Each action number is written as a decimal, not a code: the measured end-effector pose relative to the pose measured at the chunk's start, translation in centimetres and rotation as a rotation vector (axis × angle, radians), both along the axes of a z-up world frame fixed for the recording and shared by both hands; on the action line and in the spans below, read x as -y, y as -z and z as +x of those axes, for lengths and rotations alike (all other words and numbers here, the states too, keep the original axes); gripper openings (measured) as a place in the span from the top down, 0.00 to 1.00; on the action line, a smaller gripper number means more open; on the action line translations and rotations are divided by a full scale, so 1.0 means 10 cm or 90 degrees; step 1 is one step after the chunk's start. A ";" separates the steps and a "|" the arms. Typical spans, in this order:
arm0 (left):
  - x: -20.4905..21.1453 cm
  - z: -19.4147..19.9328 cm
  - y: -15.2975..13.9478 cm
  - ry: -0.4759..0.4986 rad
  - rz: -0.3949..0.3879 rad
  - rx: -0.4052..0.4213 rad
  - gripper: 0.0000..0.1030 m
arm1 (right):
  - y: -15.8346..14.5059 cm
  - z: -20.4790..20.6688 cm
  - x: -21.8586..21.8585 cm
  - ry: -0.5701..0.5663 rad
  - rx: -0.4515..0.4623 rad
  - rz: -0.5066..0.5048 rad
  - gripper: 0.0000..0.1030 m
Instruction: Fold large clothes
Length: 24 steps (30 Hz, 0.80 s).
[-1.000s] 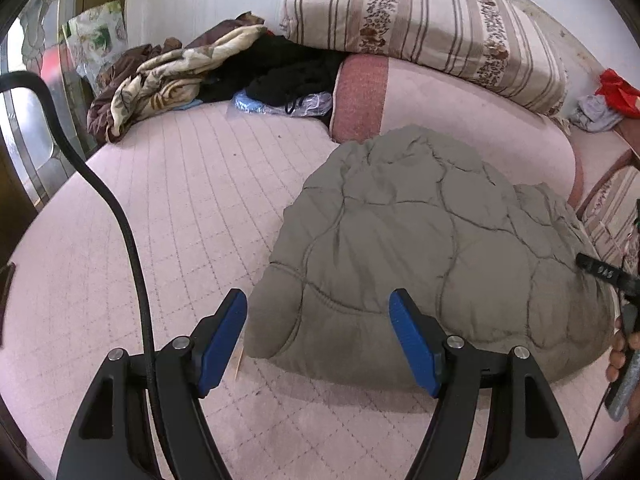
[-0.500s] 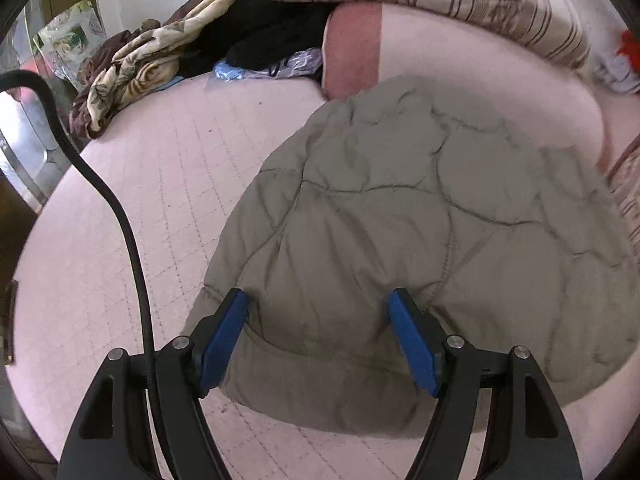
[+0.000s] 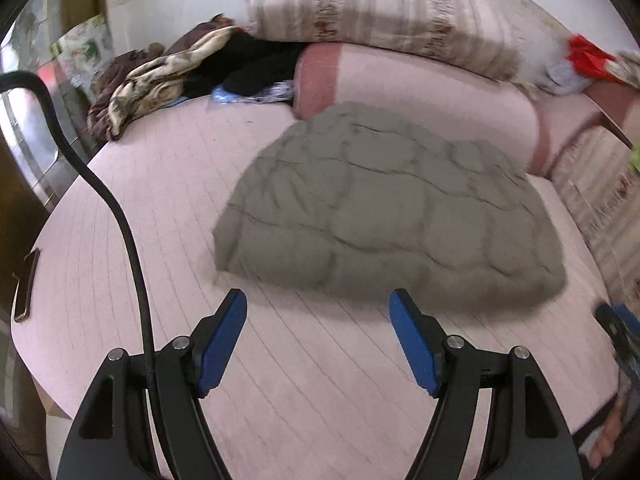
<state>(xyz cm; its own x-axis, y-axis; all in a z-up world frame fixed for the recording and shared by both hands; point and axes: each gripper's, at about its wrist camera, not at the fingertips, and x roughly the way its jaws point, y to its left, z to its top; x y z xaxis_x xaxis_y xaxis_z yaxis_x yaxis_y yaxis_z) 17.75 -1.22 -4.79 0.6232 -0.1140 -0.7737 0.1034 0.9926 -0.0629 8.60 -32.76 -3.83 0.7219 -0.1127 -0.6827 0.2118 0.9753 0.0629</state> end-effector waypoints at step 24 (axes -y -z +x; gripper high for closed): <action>0.08 -0.61 -0.03 -0.031 0.038 0.011 0.29 | 0.48 -0.44 0.46 0.021 -0.018 0.144 0.13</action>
